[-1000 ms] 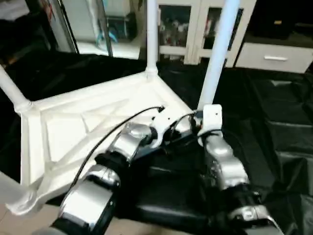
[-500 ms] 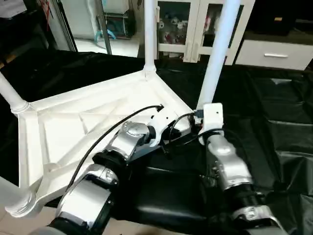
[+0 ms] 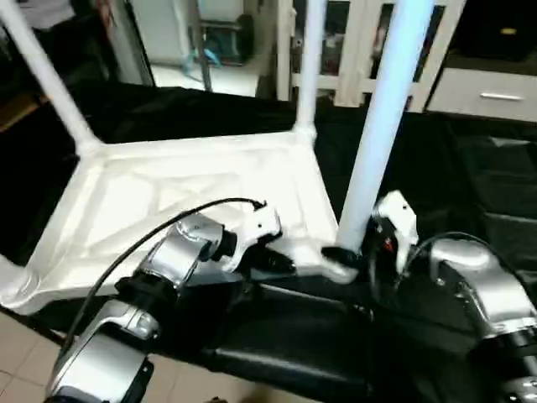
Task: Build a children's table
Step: Rotate leg to tighten
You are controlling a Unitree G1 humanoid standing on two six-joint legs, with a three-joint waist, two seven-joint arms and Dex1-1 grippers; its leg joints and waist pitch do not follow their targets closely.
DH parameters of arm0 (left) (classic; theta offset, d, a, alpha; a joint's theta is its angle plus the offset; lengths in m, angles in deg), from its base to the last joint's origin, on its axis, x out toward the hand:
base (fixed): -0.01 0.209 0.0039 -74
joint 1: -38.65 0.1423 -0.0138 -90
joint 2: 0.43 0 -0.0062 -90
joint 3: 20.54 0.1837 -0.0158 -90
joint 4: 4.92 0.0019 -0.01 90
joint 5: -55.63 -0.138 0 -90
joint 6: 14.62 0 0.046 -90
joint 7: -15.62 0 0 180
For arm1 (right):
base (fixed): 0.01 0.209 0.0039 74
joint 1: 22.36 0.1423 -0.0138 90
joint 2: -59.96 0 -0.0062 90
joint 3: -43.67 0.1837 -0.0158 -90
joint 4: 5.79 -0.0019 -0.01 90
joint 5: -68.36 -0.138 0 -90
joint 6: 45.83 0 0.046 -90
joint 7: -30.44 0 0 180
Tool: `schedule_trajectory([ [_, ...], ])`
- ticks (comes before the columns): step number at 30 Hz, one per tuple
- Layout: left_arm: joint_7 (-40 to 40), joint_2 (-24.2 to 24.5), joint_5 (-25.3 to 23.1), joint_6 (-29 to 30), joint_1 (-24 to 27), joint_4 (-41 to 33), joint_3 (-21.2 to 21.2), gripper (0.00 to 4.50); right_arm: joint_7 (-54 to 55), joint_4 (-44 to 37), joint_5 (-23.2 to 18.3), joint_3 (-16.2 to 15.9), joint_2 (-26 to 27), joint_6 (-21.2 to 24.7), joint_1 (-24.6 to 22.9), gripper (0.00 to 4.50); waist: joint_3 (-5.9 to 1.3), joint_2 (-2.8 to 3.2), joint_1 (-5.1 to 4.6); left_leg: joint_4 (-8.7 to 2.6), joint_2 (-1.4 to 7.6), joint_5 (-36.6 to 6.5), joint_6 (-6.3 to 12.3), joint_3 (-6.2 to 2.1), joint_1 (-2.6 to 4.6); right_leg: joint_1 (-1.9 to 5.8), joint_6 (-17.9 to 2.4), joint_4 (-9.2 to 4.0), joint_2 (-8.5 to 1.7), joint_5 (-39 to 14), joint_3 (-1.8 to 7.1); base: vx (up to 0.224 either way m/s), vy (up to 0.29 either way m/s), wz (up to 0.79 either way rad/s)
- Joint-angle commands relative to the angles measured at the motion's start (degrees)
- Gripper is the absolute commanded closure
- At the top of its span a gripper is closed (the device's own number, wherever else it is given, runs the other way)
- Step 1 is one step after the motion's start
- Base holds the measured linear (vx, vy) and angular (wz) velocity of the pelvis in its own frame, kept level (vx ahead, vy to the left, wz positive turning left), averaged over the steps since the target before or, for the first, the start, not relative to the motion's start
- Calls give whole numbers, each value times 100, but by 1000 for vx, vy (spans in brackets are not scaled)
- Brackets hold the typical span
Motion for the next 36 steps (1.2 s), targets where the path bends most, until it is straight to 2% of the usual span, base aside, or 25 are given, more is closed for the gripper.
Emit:
schedule_trajectory([
  [1,362,-20,-197,138,198,61,437,450,-162,-185,-42,-6,-126,-74,7,57,-327,-56,6,-400,334,-1033,410,-89,13,301,-1480,-304,-365,-938,239,0,0,0],
  [3,208,-51,-255,171,185,85,407,450,-431,-136,11,-185,-300,-192,-44,72,-337,-24,26,-389,334,-949,424,-92,18,298,-1501,-291,-363,-788,236,0,0,0],
  [4,191,-56,-259,171,182,93,403,450,-450,-132,17,-198,-312,-201,-48,72,-345,-44,31,-374,322,-883,454,-84,18,303,-1521,-286,-351,-653,230,0,0,0],
  [5,136,-61,-266,192,166,108,392,450,-563,-122,39,-245,-374,-200,-62,82,-351,-12,49,-365,319,-802,495,-90,3,311,-1542,-268,-358,-552,229,0,0,0],
  [7,113,-49,-265,218,146,97,407,450,-668,-72,106,-281,-453,-240,-68,100,-351,-4,56,-358,317,-841,535,-89,-1,314,-1551,-279,-356,-557,219,0,0,0],
  [12,122,-32,-257,240,121,98,426,450,-759,31,195,-302,-507,-314,-96,141,-357,-13,67,-361,317,-875,546,-99,-9,318,-1478,-301,-360,-834,213,0,0,0],
  [16,84,-37,-255,275,133,67,417,450,-782,138,182,-320,-530,-335,-108,174,-363,-58,71,-354,313,-785,598,-93,-15,315,-1473,-297,-355,-826,211,0,0,0],
  [17,84,-32,-251,281,131,60,413,450,-771,175,186,-324,-521,-324,-87,180,-367,-48,77,-351,313,-772,602,-95,-15,314,-1477,-292,-362,-833,212,0,0,0],
  [19,67,-18,-240,294,131,46,405,450,-790,222,200,-312,-493,-305,-55,186,-364,-50,76,-353,314,-790,611,-97,-15,310,-1457,-297,-360,-911,209,0,0,0],
  [22,49,9,-225,332,156,2,391,450,-894,319,195,-342,-482,-277,-15,190,-362,-85,83,-352,314,-781,625,-94,-20,309,-1429,-301,-369,-1011,210,0,0,0],
  [25,46,25,-210,366,187,-33,378,450,-945,374,204,-400,-471,-249,-13,192,-366,-66,87,-344,314,-710,651,-97,-21,302,-1429,-290,-362,-966,209,0,0,0],
  [29,38,41,-207,376,220,-46,374,450,-900,414,250,-443,-447,-255,-37,193,-366,-78,84,-341,310,-694,671,-94,-24,301,-1433,-288,-359,-915,208,0,0,0],
  [31,-214,-52,-188,367,192,37,266,450,-383,644,418,-373,-254,-319,-49,193,-365,-81,75,-343,309,-727,649,-90,-16,291,-1419,-298,-360,-984,208,0,0,0],
  [33,-449,-141,-176,389,146,121,173,450,-3,810,520,-303,-106,-370,-38,193,-338,-75,59,-365,303,-869,596,-89,-21,281,-1378,-335,-358,-1201,206,0,0,0],
  [34,-724,-251,-163,399,78,241,66,450,417,923,540,-178,96,-340,-38,193,-307,-71,32,-395,294,-1106,478,-97,-19,275,-1285,-384,-368,-1610,197,0,0,0],
  [35,-1014,-368,-159,397,-3,383,-34,450,854,1002,507,-18,337,-297,-46,193,-274,-60,-30,-425,276,-1421,341,-97,18,247,-1139,-459,-365,-2186,191,0,0,0],
  [36,-1222,-460,-163,399,-71,507,-96,450,1189,1023,435,119,549,-181,-64,194,-273,-80,-68,-443,262,-1673,183,-122,62,237,-971,-506,-367,-2655,181,0,0,0],
])
